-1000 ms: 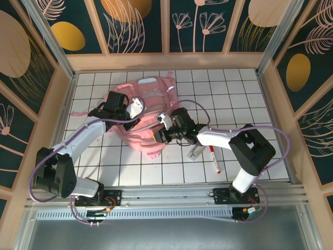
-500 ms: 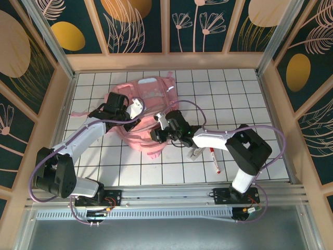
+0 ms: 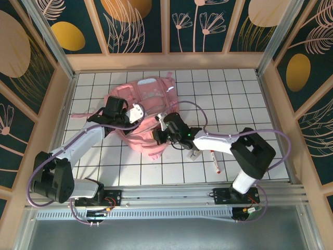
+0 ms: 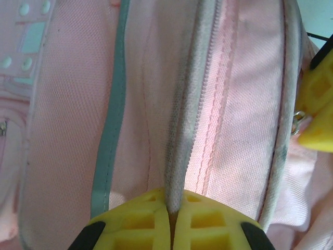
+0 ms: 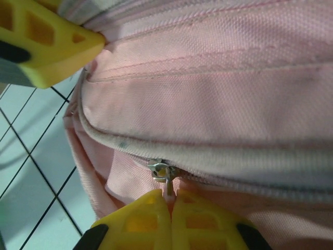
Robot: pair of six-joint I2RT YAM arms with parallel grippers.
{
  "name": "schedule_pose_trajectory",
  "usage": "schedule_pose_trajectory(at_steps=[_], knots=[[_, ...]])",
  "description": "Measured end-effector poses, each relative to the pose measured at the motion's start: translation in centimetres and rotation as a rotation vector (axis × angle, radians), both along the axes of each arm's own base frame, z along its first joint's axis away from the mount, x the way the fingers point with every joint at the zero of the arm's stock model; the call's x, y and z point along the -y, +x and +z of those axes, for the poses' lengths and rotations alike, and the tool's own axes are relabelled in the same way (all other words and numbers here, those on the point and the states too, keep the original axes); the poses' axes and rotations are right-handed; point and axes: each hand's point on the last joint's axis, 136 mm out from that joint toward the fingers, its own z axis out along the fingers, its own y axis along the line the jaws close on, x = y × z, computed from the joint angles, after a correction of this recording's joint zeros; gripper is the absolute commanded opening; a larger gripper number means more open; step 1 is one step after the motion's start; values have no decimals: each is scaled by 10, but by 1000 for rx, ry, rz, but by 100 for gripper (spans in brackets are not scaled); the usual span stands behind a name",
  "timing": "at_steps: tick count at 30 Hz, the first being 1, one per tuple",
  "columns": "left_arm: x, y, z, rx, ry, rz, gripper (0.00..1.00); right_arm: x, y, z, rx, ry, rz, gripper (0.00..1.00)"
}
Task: Pack books, pencil case, and school supplies into a backpack
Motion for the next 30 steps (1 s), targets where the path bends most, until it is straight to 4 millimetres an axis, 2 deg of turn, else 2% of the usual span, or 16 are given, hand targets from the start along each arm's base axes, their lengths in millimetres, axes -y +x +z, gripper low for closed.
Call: schedule_pose_trajectory(at_steps=[4,7,12,15,17,19,20,21,23,30], knots=[[8,-10,-5,28,-7,-80,0,21,-7,8,16,-2,-9,0],[9,-14,-12,32,-1,-104,0,36,1,8,17,-12,-31,0],[7,-18,-20,30,16,-124,0,61,25,4,-42,11,-72,0],[2,-21,-26,16,27,-122,0,85,50,-13,-88,-31,-153,0],[1,-24,-29,13,32,-127,0,96,59,-26,-99,-86,-181,0],[-1,-27,-30,20,38,-137,0,98,60,-35,-93,-132,-169,0],[-1,-28,-30,25,40,-140,0,98,59,-36,-85,-143,-148,9],[-2,-29,-29,30,41,-141,0,95,57,-36,-78,-143,-118,24],[-3,-30,-27,31,40,-139,0,88,51,-32,-60,-132,-45,39],[-2,-27,-23,-26,24,-98,0,61,31,-9,16,-99,175,40]])
